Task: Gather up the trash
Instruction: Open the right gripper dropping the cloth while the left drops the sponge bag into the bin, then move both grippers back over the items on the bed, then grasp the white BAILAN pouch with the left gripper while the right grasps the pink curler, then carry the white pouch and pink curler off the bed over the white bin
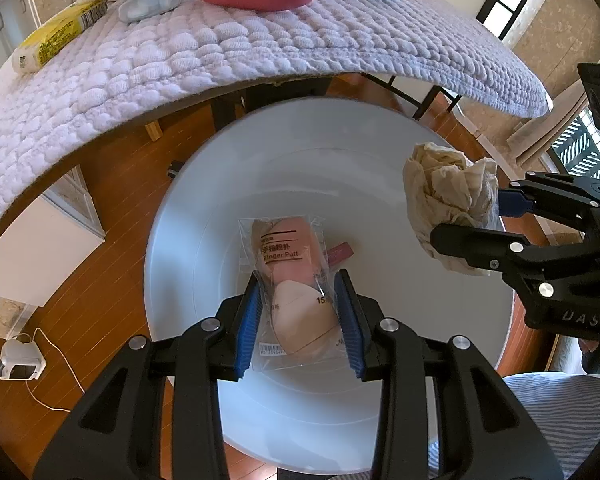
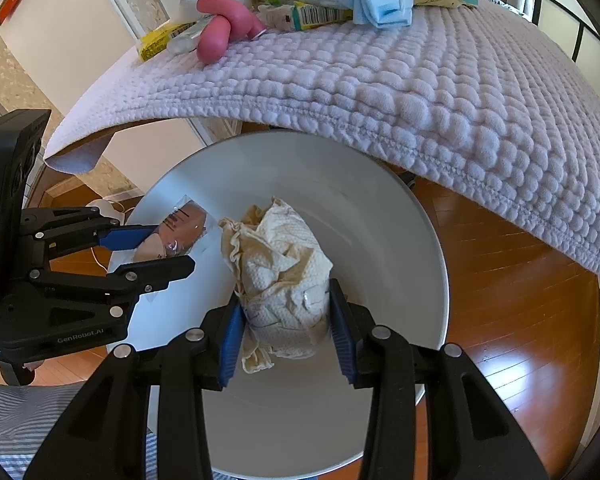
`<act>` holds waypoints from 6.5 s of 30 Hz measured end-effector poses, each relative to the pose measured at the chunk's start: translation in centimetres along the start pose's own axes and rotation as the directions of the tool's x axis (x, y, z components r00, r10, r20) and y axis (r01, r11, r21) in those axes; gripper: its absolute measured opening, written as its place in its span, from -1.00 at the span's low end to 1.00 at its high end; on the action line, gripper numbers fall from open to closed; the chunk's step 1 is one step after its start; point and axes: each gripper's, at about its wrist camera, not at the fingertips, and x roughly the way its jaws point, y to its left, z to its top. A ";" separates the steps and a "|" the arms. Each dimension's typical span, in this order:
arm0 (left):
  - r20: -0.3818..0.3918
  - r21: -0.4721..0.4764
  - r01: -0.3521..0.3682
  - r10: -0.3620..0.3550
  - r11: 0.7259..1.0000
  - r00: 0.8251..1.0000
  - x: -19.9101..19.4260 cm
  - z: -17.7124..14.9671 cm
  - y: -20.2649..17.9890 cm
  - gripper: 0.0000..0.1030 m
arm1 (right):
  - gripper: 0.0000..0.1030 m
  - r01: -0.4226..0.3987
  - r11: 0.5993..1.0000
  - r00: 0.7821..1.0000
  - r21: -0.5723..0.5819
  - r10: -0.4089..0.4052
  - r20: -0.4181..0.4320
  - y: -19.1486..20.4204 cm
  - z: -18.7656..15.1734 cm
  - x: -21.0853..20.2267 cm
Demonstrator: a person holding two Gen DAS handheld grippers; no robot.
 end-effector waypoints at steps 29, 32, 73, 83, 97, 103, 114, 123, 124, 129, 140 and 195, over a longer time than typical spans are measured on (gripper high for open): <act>0.021 -0.004 -0.015 0.015 1.000 1.000 -0.8 0.0 1.0 0.30 | 0.26 0.018 1.000 1.000 0.022 -0.018 0.005 -0.3 0.0 -1.1; 0.031 -0.009 -0.019 0.019 1.000 0.999 -1.4 -0.1 1.4 0.35 | 0.38 0.046 0.999 0.999 0.018 -0.047 0.020 -0.3 0.2 -2.0; 0.397 -0.134 -0.100 0.145 0.986 0.906 -15.5 7.2 9.2 0.97 | 0.92 0.196 0.981 0.889 0.009 -0.181 0.421 2.9 8.8 -13.6; 0.345 -0.088 -0.010 0.040 0.996 0.938 -13.1 10.4 11.6 0.97 | 0.91 0.165 0.986 0.925 -0.034 -0.143 0.351 5.0 10.2 -8.2; 0.240 0.044 0.161 -0.167 0.986 0.956 -8.4 17.3 11.6 0.97 | 0.49 0.144 0.990 0.948 -0.001 -0.138 0.287 4.9 12.0 -1.6; 0.204 0.104 0.149 -0.167 0.983 0.965 -7.1 17.8 10.9 0.91 | 0.34 0.145 0.989 0.946 0.004 -0.139 0.293 4.8 12.6 -0.4; 0.190 0.130 0.163 -0.185 0.978 0.964 -6.9 17.9 11.9 0.32 | -0.08 0.150 0.988 0.938 -0.033 -0.132 0.320 5.3 12.5 -0.1; 0.201 0.085 0.199 -0.213 0.976 0.956 -7.4 17.8 12.7 0.19 | -0.13 0.108 0.994 0.938 -0.004 -0.101 0.332 4.7 11.9 -1.6; 0.202 0.080 0.206 -0.218 0.975 0.955 -7.5 17.7 12.8 0.19 | -0.13 0.106 0.994 0.938 -0.001 -0.100 0.333 4.6 11.9 -1.7; 0.207 0.080 0.204 -0.216 0.976 0.954 -7.7 17.5 12.4 0.12 | -0.13 0.106 0.994 0.934 0.006 -0.102 0.343 4.6 11.7 -2.8; 0.233 0.083 0.199 -0.213 0.977 0.949 -9.1 16.8 11.7 0.02 | -0.13 0.109 0.994 0.931 0.016 -0.108 0.350 4.2 11.3 -4.2; 0.305 -0.083 0.133 -0.102 0.988 0.947 -13.2 7.0 7.2 0.02 | -0.13 0.038 0.999 0.963 0.000 -0.037 0.267 1.4 6.6 -9.7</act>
